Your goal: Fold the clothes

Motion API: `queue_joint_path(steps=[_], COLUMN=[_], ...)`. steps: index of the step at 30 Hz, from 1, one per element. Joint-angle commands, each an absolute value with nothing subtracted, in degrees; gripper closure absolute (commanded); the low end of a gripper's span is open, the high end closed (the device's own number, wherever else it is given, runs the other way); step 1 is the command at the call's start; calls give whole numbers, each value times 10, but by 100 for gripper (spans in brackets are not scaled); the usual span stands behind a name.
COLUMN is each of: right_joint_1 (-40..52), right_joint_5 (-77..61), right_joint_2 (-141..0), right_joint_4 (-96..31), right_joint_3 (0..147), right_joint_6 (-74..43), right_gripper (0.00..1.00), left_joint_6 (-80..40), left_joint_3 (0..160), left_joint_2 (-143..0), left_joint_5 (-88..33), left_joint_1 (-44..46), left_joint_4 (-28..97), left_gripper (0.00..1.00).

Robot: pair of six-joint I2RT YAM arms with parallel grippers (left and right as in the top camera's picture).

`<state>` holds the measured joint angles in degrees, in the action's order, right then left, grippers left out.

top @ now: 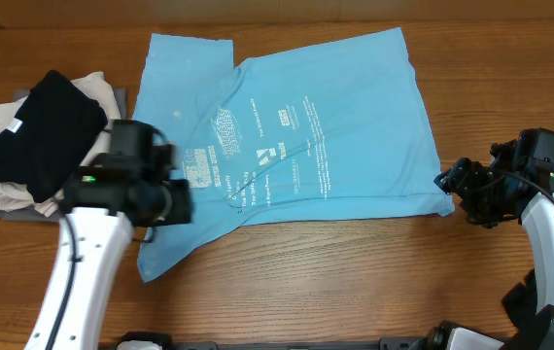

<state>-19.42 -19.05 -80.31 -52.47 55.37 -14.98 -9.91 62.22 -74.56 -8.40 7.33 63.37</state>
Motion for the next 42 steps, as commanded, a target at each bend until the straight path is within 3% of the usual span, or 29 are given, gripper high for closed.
queue_joint_path(steps=[1, 10, 15, 22, 32, 37, 42], right_joint_1=[-195, -195, -195, -195, -195, -195, -195], right_joint_5=[-188, -189, -194, -194, -194, -194, -194], right_joint_2=[-796, -796, -796, -796, -796, -796, -796], right_joint_4=[-522, -524, -525, -526, -526, -526, -526], right_joint_3=[557, 557, 557, 557, 557, 557, 557], right_joint_6=[-151, -151, -151, -151, -151, -151, -151], right_gripper=[24, 24, 25, 25, 25, 25, 25], left_joint_6=[-112, -74, -51, -51, -28, -28, -32], left_joint_3=[583, 555, 555, 555, 554, 554, 576], left_joint_2=[-773, -906, -968, -1016, -1020, -1020, -1011], left_joint_5=[-32, -29, -68, -71, -71, -72, -73], left_joint_1=[110, 94, 95, 94, 94, 94, 91], left_joint_4=[585, 353, 296, 272, 276, 285, 330], left_gripper=[51, 51, 57, 78, 78, 95, 96])
